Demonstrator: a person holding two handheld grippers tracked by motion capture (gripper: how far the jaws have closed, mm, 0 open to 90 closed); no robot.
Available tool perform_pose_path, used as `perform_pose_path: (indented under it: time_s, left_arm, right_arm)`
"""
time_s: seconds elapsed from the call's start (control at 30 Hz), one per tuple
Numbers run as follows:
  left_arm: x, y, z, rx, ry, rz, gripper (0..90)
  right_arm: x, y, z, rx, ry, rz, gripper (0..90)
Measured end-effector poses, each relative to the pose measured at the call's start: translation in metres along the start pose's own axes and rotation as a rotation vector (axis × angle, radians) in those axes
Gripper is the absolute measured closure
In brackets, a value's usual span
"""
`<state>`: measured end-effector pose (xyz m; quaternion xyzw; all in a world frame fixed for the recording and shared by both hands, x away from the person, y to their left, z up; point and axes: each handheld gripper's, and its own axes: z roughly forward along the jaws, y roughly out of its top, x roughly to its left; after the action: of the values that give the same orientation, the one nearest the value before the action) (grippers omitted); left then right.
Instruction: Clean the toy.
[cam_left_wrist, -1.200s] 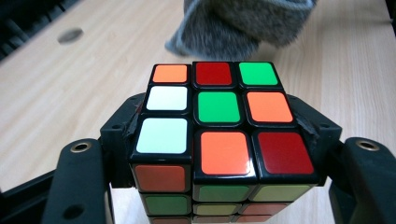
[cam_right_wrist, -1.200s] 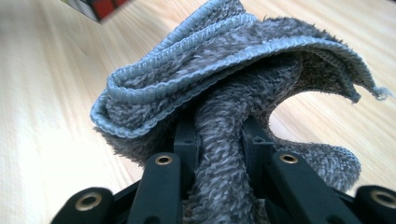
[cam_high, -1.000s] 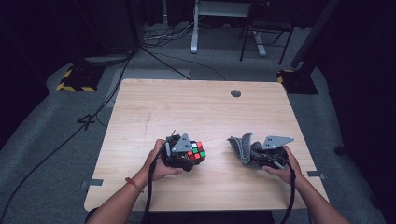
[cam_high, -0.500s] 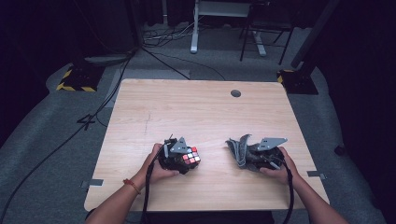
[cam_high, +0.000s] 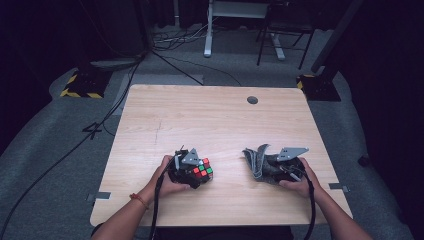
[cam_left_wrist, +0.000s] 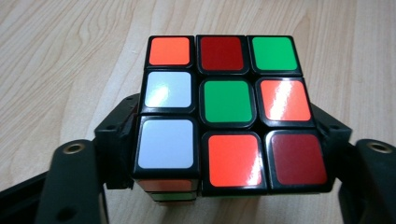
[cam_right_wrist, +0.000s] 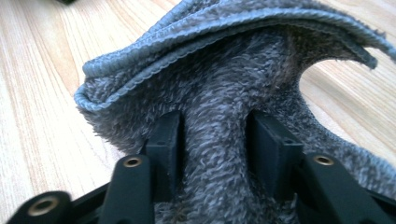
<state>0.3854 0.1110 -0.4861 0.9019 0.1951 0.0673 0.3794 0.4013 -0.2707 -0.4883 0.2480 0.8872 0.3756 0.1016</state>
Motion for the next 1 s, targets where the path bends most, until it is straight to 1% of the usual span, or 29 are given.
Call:
perform_pose_path:
  time_s: [0.1,0.2,0.23,0.3,0.33,0.37,0.4,0.5,0.57,0.67,0.8,0.9,0.93,1.0]
  left_arm:
    - [-0.001,0.002,-0.004,0.006,0.026,0.024,25.9]
    - [-0.003,0.003,-0.008,0.001,0.041,0.036,24.5]
    - [-0.004,0.003,-0.009,0.005,0.053,0.049,24.5]
    - [-0.006,0.004,-0.012,0.008,0.075,0.061,23.5]
    - [-0.007,0.004,-0.014,0.013,0.089,0.062,22.0]
    - [-0.008,0.005,-0.015,0.019,0.098,0.071,19.5]
    - [-0.009,0.005,-0.017,0.027,0.105,0.082,18.0]
    - [-0.012,0.004,-0.024,0.017,0.11,0.08,16.2]
    - [-0.013,0.003,-0.029,0.022,0.131,0.092,16.2]
    - [-0.014,0.0,-0.035,0.022,0.137,0.101,16.2]
    - [-0.015,-0.006,-0.043,0.037,0.177,0.126,16.4]
    - [-0.016,-0.01,-0.049,0.05,0.195,0.122,16.4]
    - [-0.016,-0.011,-0.05,0.057,0.205,0.123,16.1]
    - [-0.015,-0.014,-0.053,0.053,0.217,0.122,17.0]
  right_arm:
    - [0.0,0.002,-0.003,0.003,-0.013,-0.004,48.9]
    - [0.001,0.004,-0.006,0.002,-0.022,-0.013,42.4]
    - [0.002,0.005,-0.007,0.002,-0.033,-0.016,39.8]
    - [0.003,0.006,-0.01,-0.003,-0.037,-0.019,34.4]
    - [0.003,0.007,-0.012,-0.002,-0.039,-0.021,33.2]
    - [0.004,0.008,-0.013,-0.003,-0.045,-0.025,31.4]
    - [0.005,0.009,-0.014,-0.008,-0.04,-0.029,30.1]
    - [0.007,0.011,-0.018,-0.01,-0.042,-0.038,27.7]
    - [0.008,0.012,-0.021,-0.016,-0.046,-0.043,27.7]
    - [0.009,0.014,-0.025,-0.022,-0.061,-0.048,27.7]
    - [0.009,0.015,-0.03,-0.019,-0.078,-0.054,27.8]
    - [0.01,0.016,-0.033,-0.016,-0.089,-0.063,27.9]
    - [0.01,0.016,-0.033,-0.019,-0.1,-0.061,27.8]
    - [0.01,0.018,-0.032,-0.02,-0.102,-0.058,27.5]
